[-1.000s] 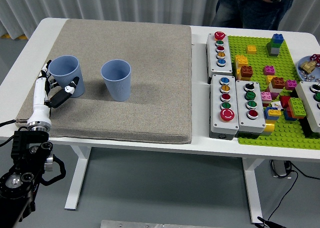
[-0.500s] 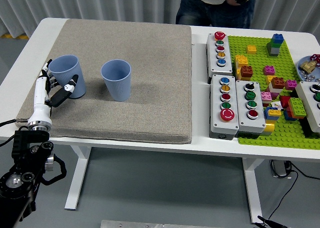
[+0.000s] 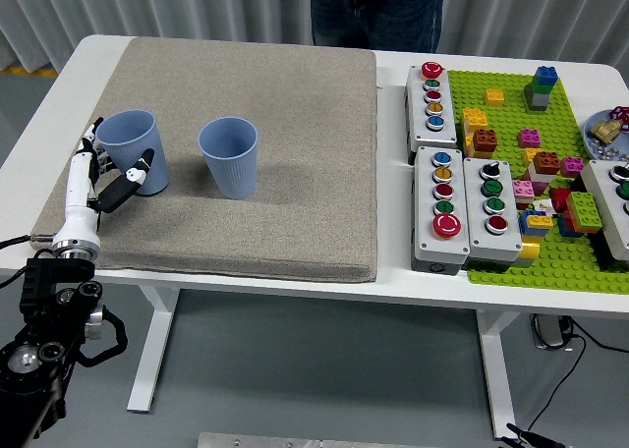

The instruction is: Pick cup pour cup place

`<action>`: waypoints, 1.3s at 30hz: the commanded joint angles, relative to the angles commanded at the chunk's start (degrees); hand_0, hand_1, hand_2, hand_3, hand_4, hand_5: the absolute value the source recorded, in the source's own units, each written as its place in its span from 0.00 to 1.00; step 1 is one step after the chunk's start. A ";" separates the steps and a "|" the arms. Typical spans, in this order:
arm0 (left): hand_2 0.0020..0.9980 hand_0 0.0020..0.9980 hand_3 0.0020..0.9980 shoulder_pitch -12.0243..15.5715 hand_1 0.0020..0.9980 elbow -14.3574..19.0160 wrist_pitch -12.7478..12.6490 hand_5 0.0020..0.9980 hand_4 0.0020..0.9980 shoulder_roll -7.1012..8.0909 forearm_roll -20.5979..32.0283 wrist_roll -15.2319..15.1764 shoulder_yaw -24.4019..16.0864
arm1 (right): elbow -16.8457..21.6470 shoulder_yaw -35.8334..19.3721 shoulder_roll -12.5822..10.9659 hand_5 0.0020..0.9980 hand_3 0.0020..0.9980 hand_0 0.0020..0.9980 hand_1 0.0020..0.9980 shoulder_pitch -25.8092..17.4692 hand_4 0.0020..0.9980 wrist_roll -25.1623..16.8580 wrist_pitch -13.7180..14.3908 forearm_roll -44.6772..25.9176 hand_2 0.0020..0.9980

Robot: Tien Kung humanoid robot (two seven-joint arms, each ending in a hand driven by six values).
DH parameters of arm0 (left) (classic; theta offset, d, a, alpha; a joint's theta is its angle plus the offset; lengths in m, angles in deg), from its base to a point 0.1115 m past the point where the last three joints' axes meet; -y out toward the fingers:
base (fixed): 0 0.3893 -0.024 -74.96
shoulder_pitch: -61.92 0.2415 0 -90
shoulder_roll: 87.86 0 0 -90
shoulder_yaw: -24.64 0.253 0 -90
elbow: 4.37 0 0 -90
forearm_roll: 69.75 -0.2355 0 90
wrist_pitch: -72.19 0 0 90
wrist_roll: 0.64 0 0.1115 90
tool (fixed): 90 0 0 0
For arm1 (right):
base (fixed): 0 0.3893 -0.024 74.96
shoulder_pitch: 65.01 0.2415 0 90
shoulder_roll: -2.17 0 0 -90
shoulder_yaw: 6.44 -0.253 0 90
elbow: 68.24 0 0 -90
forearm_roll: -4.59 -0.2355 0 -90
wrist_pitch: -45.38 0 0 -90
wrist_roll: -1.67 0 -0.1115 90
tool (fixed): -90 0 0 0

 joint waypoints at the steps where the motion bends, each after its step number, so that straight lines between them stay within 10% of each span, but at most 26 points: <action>1: 0.81 0.64 1.00 -0.01 0.64 -0.01 -0.01 0.32 0.74 0.01 0.02 -0.05 0.00 | 0.00 0.01 0.00 0.24 0.63 0.77 0.71 0.00 0.20 0.01 0.00 -0.01 0.75; 13: 0.80 0.65 0.91 0.26 0.64 0.04 -0.81 0.34 0.73 0.04 0.88 -0.89 0.21 | 0.00 0.11 0.04 0.24 0.63 0.77 0.70 -0.01 0.21 0.10 0.03 0.09 0.75; 14: 0.80 0.65 0.75 0.26 0.64 0.02 -1.06 0.34 0.74 0.05 1.06 -1.04 0.25 | 0.00 0.10 0.05 0.24 0.63 0.77 0.70 -0.02 0.21 0.08 0.03 0.07 0.75; 39: 0.77 0.63 0.72 0.59 0.61 0.75 -1.62 0.37 0.73 0.01 0.49 -1.63 1.28 | 0.00 0.30 0.01 0.24 0.63 0.77 0.70 0.04 0.20 0.01 0.16 -0.08 0.75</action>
